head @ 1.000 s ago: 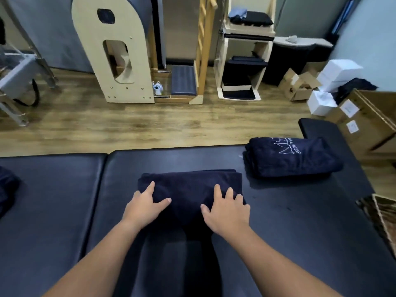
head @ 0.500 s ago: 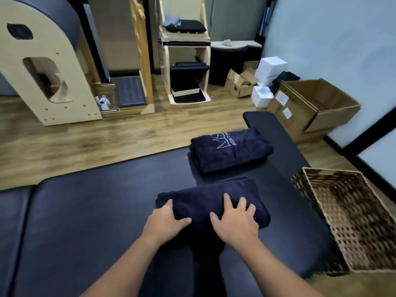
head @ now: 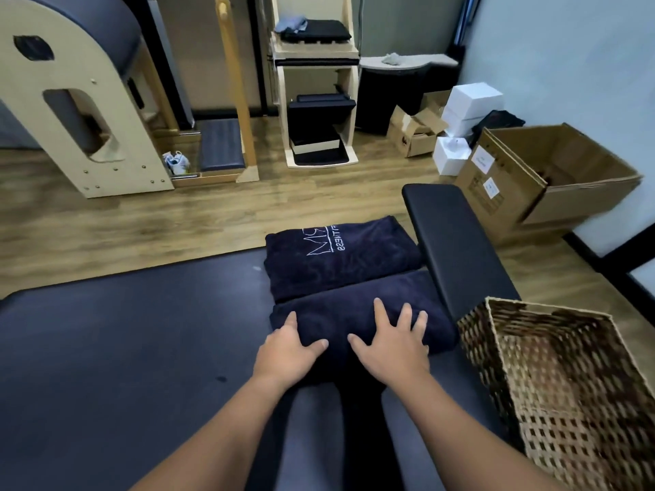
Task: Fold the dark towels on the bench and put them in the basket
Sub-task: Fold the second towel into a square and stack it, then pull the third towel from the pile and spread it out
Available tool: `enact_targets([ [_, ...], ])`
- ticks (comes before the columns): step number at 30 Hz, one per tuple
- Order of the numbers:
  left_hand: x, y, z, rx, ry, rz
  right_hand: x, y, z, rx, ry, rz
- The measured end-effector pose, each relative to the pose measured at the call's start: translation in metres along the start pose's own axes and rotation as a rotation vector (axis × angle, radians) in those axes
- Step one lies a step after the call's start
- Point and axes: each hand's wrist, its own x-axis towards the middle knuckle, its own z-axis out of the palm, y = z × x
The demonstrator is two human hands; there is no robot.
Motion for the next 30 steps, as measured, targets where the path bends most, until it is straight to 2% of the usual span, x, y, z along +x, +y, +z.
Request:
enact_targets([
  [8,0.005,0.007,0.008,-0.079,-0.066,-0.062,0.029,0.007,-0.010,-0.110,-0.060,-0.072],
  [13,-0.019,-0.008,-0.006,-0.132,0.040,-0.054,0.010,-0.007,0.001,-0.116,-0.107,-0.121],
  [16,-0.046,-0.021,-0.017,-0.157,0.030,-0.078,-0.010,-0.024,0.010,-0.120,-0.151,-0.199],
  [20,-0.103,-0.068,-0.032,-0.205,0.085,-0.226,-0.050,-0.050,0.025,-0.185,-0.179,-0.385],
  [25,-0.201,-0.151,-0.036,-0.385,0.207,-0.399,-0.109,-0.078,0.053,-0.218,-0.263,-0.619],
  [30,-0.307,-0.228,-0.010,-0.535,0.364,-0.567,-0.186,-0.106,0.096,-0.169,-0.473,-0.823],
])
